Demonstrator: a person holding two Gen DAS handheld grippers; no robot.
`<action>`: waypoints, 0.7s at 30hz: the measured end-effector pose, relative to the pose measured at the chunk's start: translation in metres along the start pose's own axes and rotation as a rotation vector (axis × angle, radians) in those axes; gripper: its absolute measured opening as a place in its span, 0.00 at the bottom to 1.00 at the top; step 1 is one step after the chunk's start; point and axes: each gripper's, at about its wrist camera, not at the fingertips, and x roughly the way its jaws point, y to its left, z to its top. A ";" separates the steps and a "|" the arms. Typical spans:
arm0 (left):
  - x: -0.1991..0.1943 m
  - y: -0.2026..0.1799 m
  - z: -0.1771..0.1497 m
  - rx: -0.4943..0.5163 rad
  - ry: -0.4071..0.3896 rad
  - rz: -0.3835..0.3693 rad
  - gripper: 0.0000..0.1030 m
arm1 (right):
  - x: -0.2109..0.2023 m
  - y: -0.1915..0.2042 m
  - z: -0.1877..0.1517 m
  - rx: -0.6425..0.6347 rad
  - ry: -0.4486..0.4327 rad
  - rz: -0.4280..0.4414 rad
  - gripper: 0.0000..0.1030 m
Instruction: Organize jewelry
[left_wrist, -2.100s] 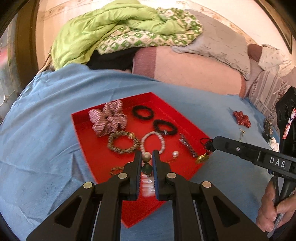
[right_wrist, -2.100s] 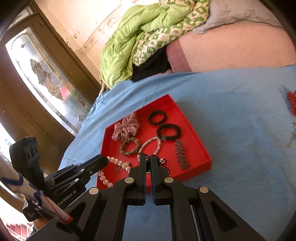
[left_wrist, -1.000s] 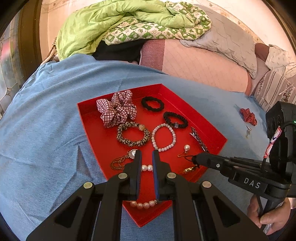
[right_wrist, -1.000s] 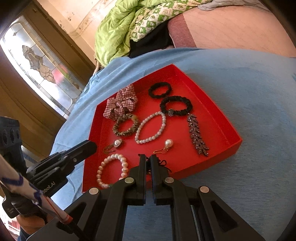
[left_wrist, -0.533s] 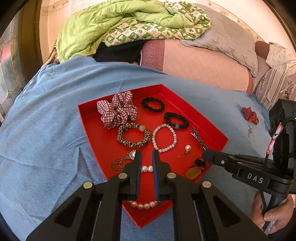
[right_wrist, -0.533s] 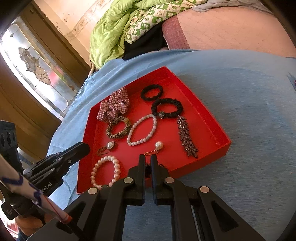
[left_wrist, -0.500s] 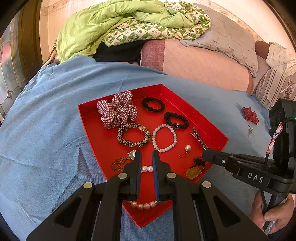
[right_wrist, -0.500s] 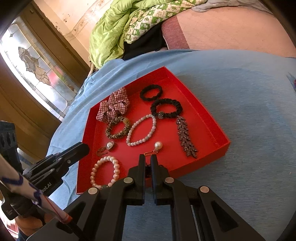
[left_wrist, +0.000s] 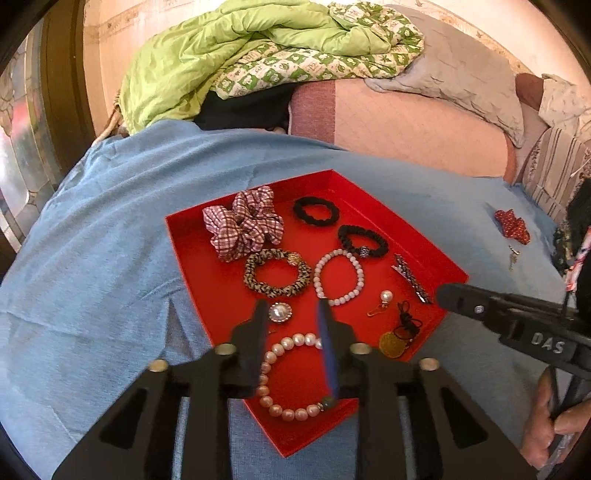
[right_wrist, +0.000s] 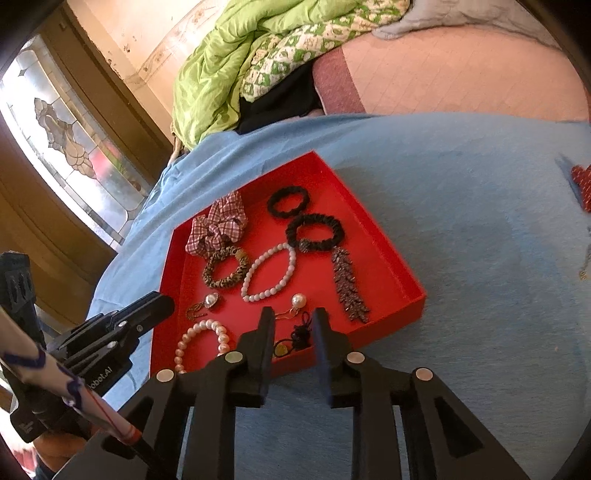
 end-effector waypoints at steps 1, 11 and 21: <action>0.000 0.000 0.000 0.002 -0.002 0.008 0.32 | -0.001 0.000 0.000 -0.003 -0.005 -0.003 0.23; 0.008 -0.005 -0.006 0.033 0.015 0.062 0.49 | -0.008 -0.002 -0.001 -0.015 -0.017 -0.029 0.31; 0.017 -0.006 -0.009 0.044 0.030 0.119 0.69 | -0.007 -0.003 -0.004 -0.024 -0.010 -0.048 0.49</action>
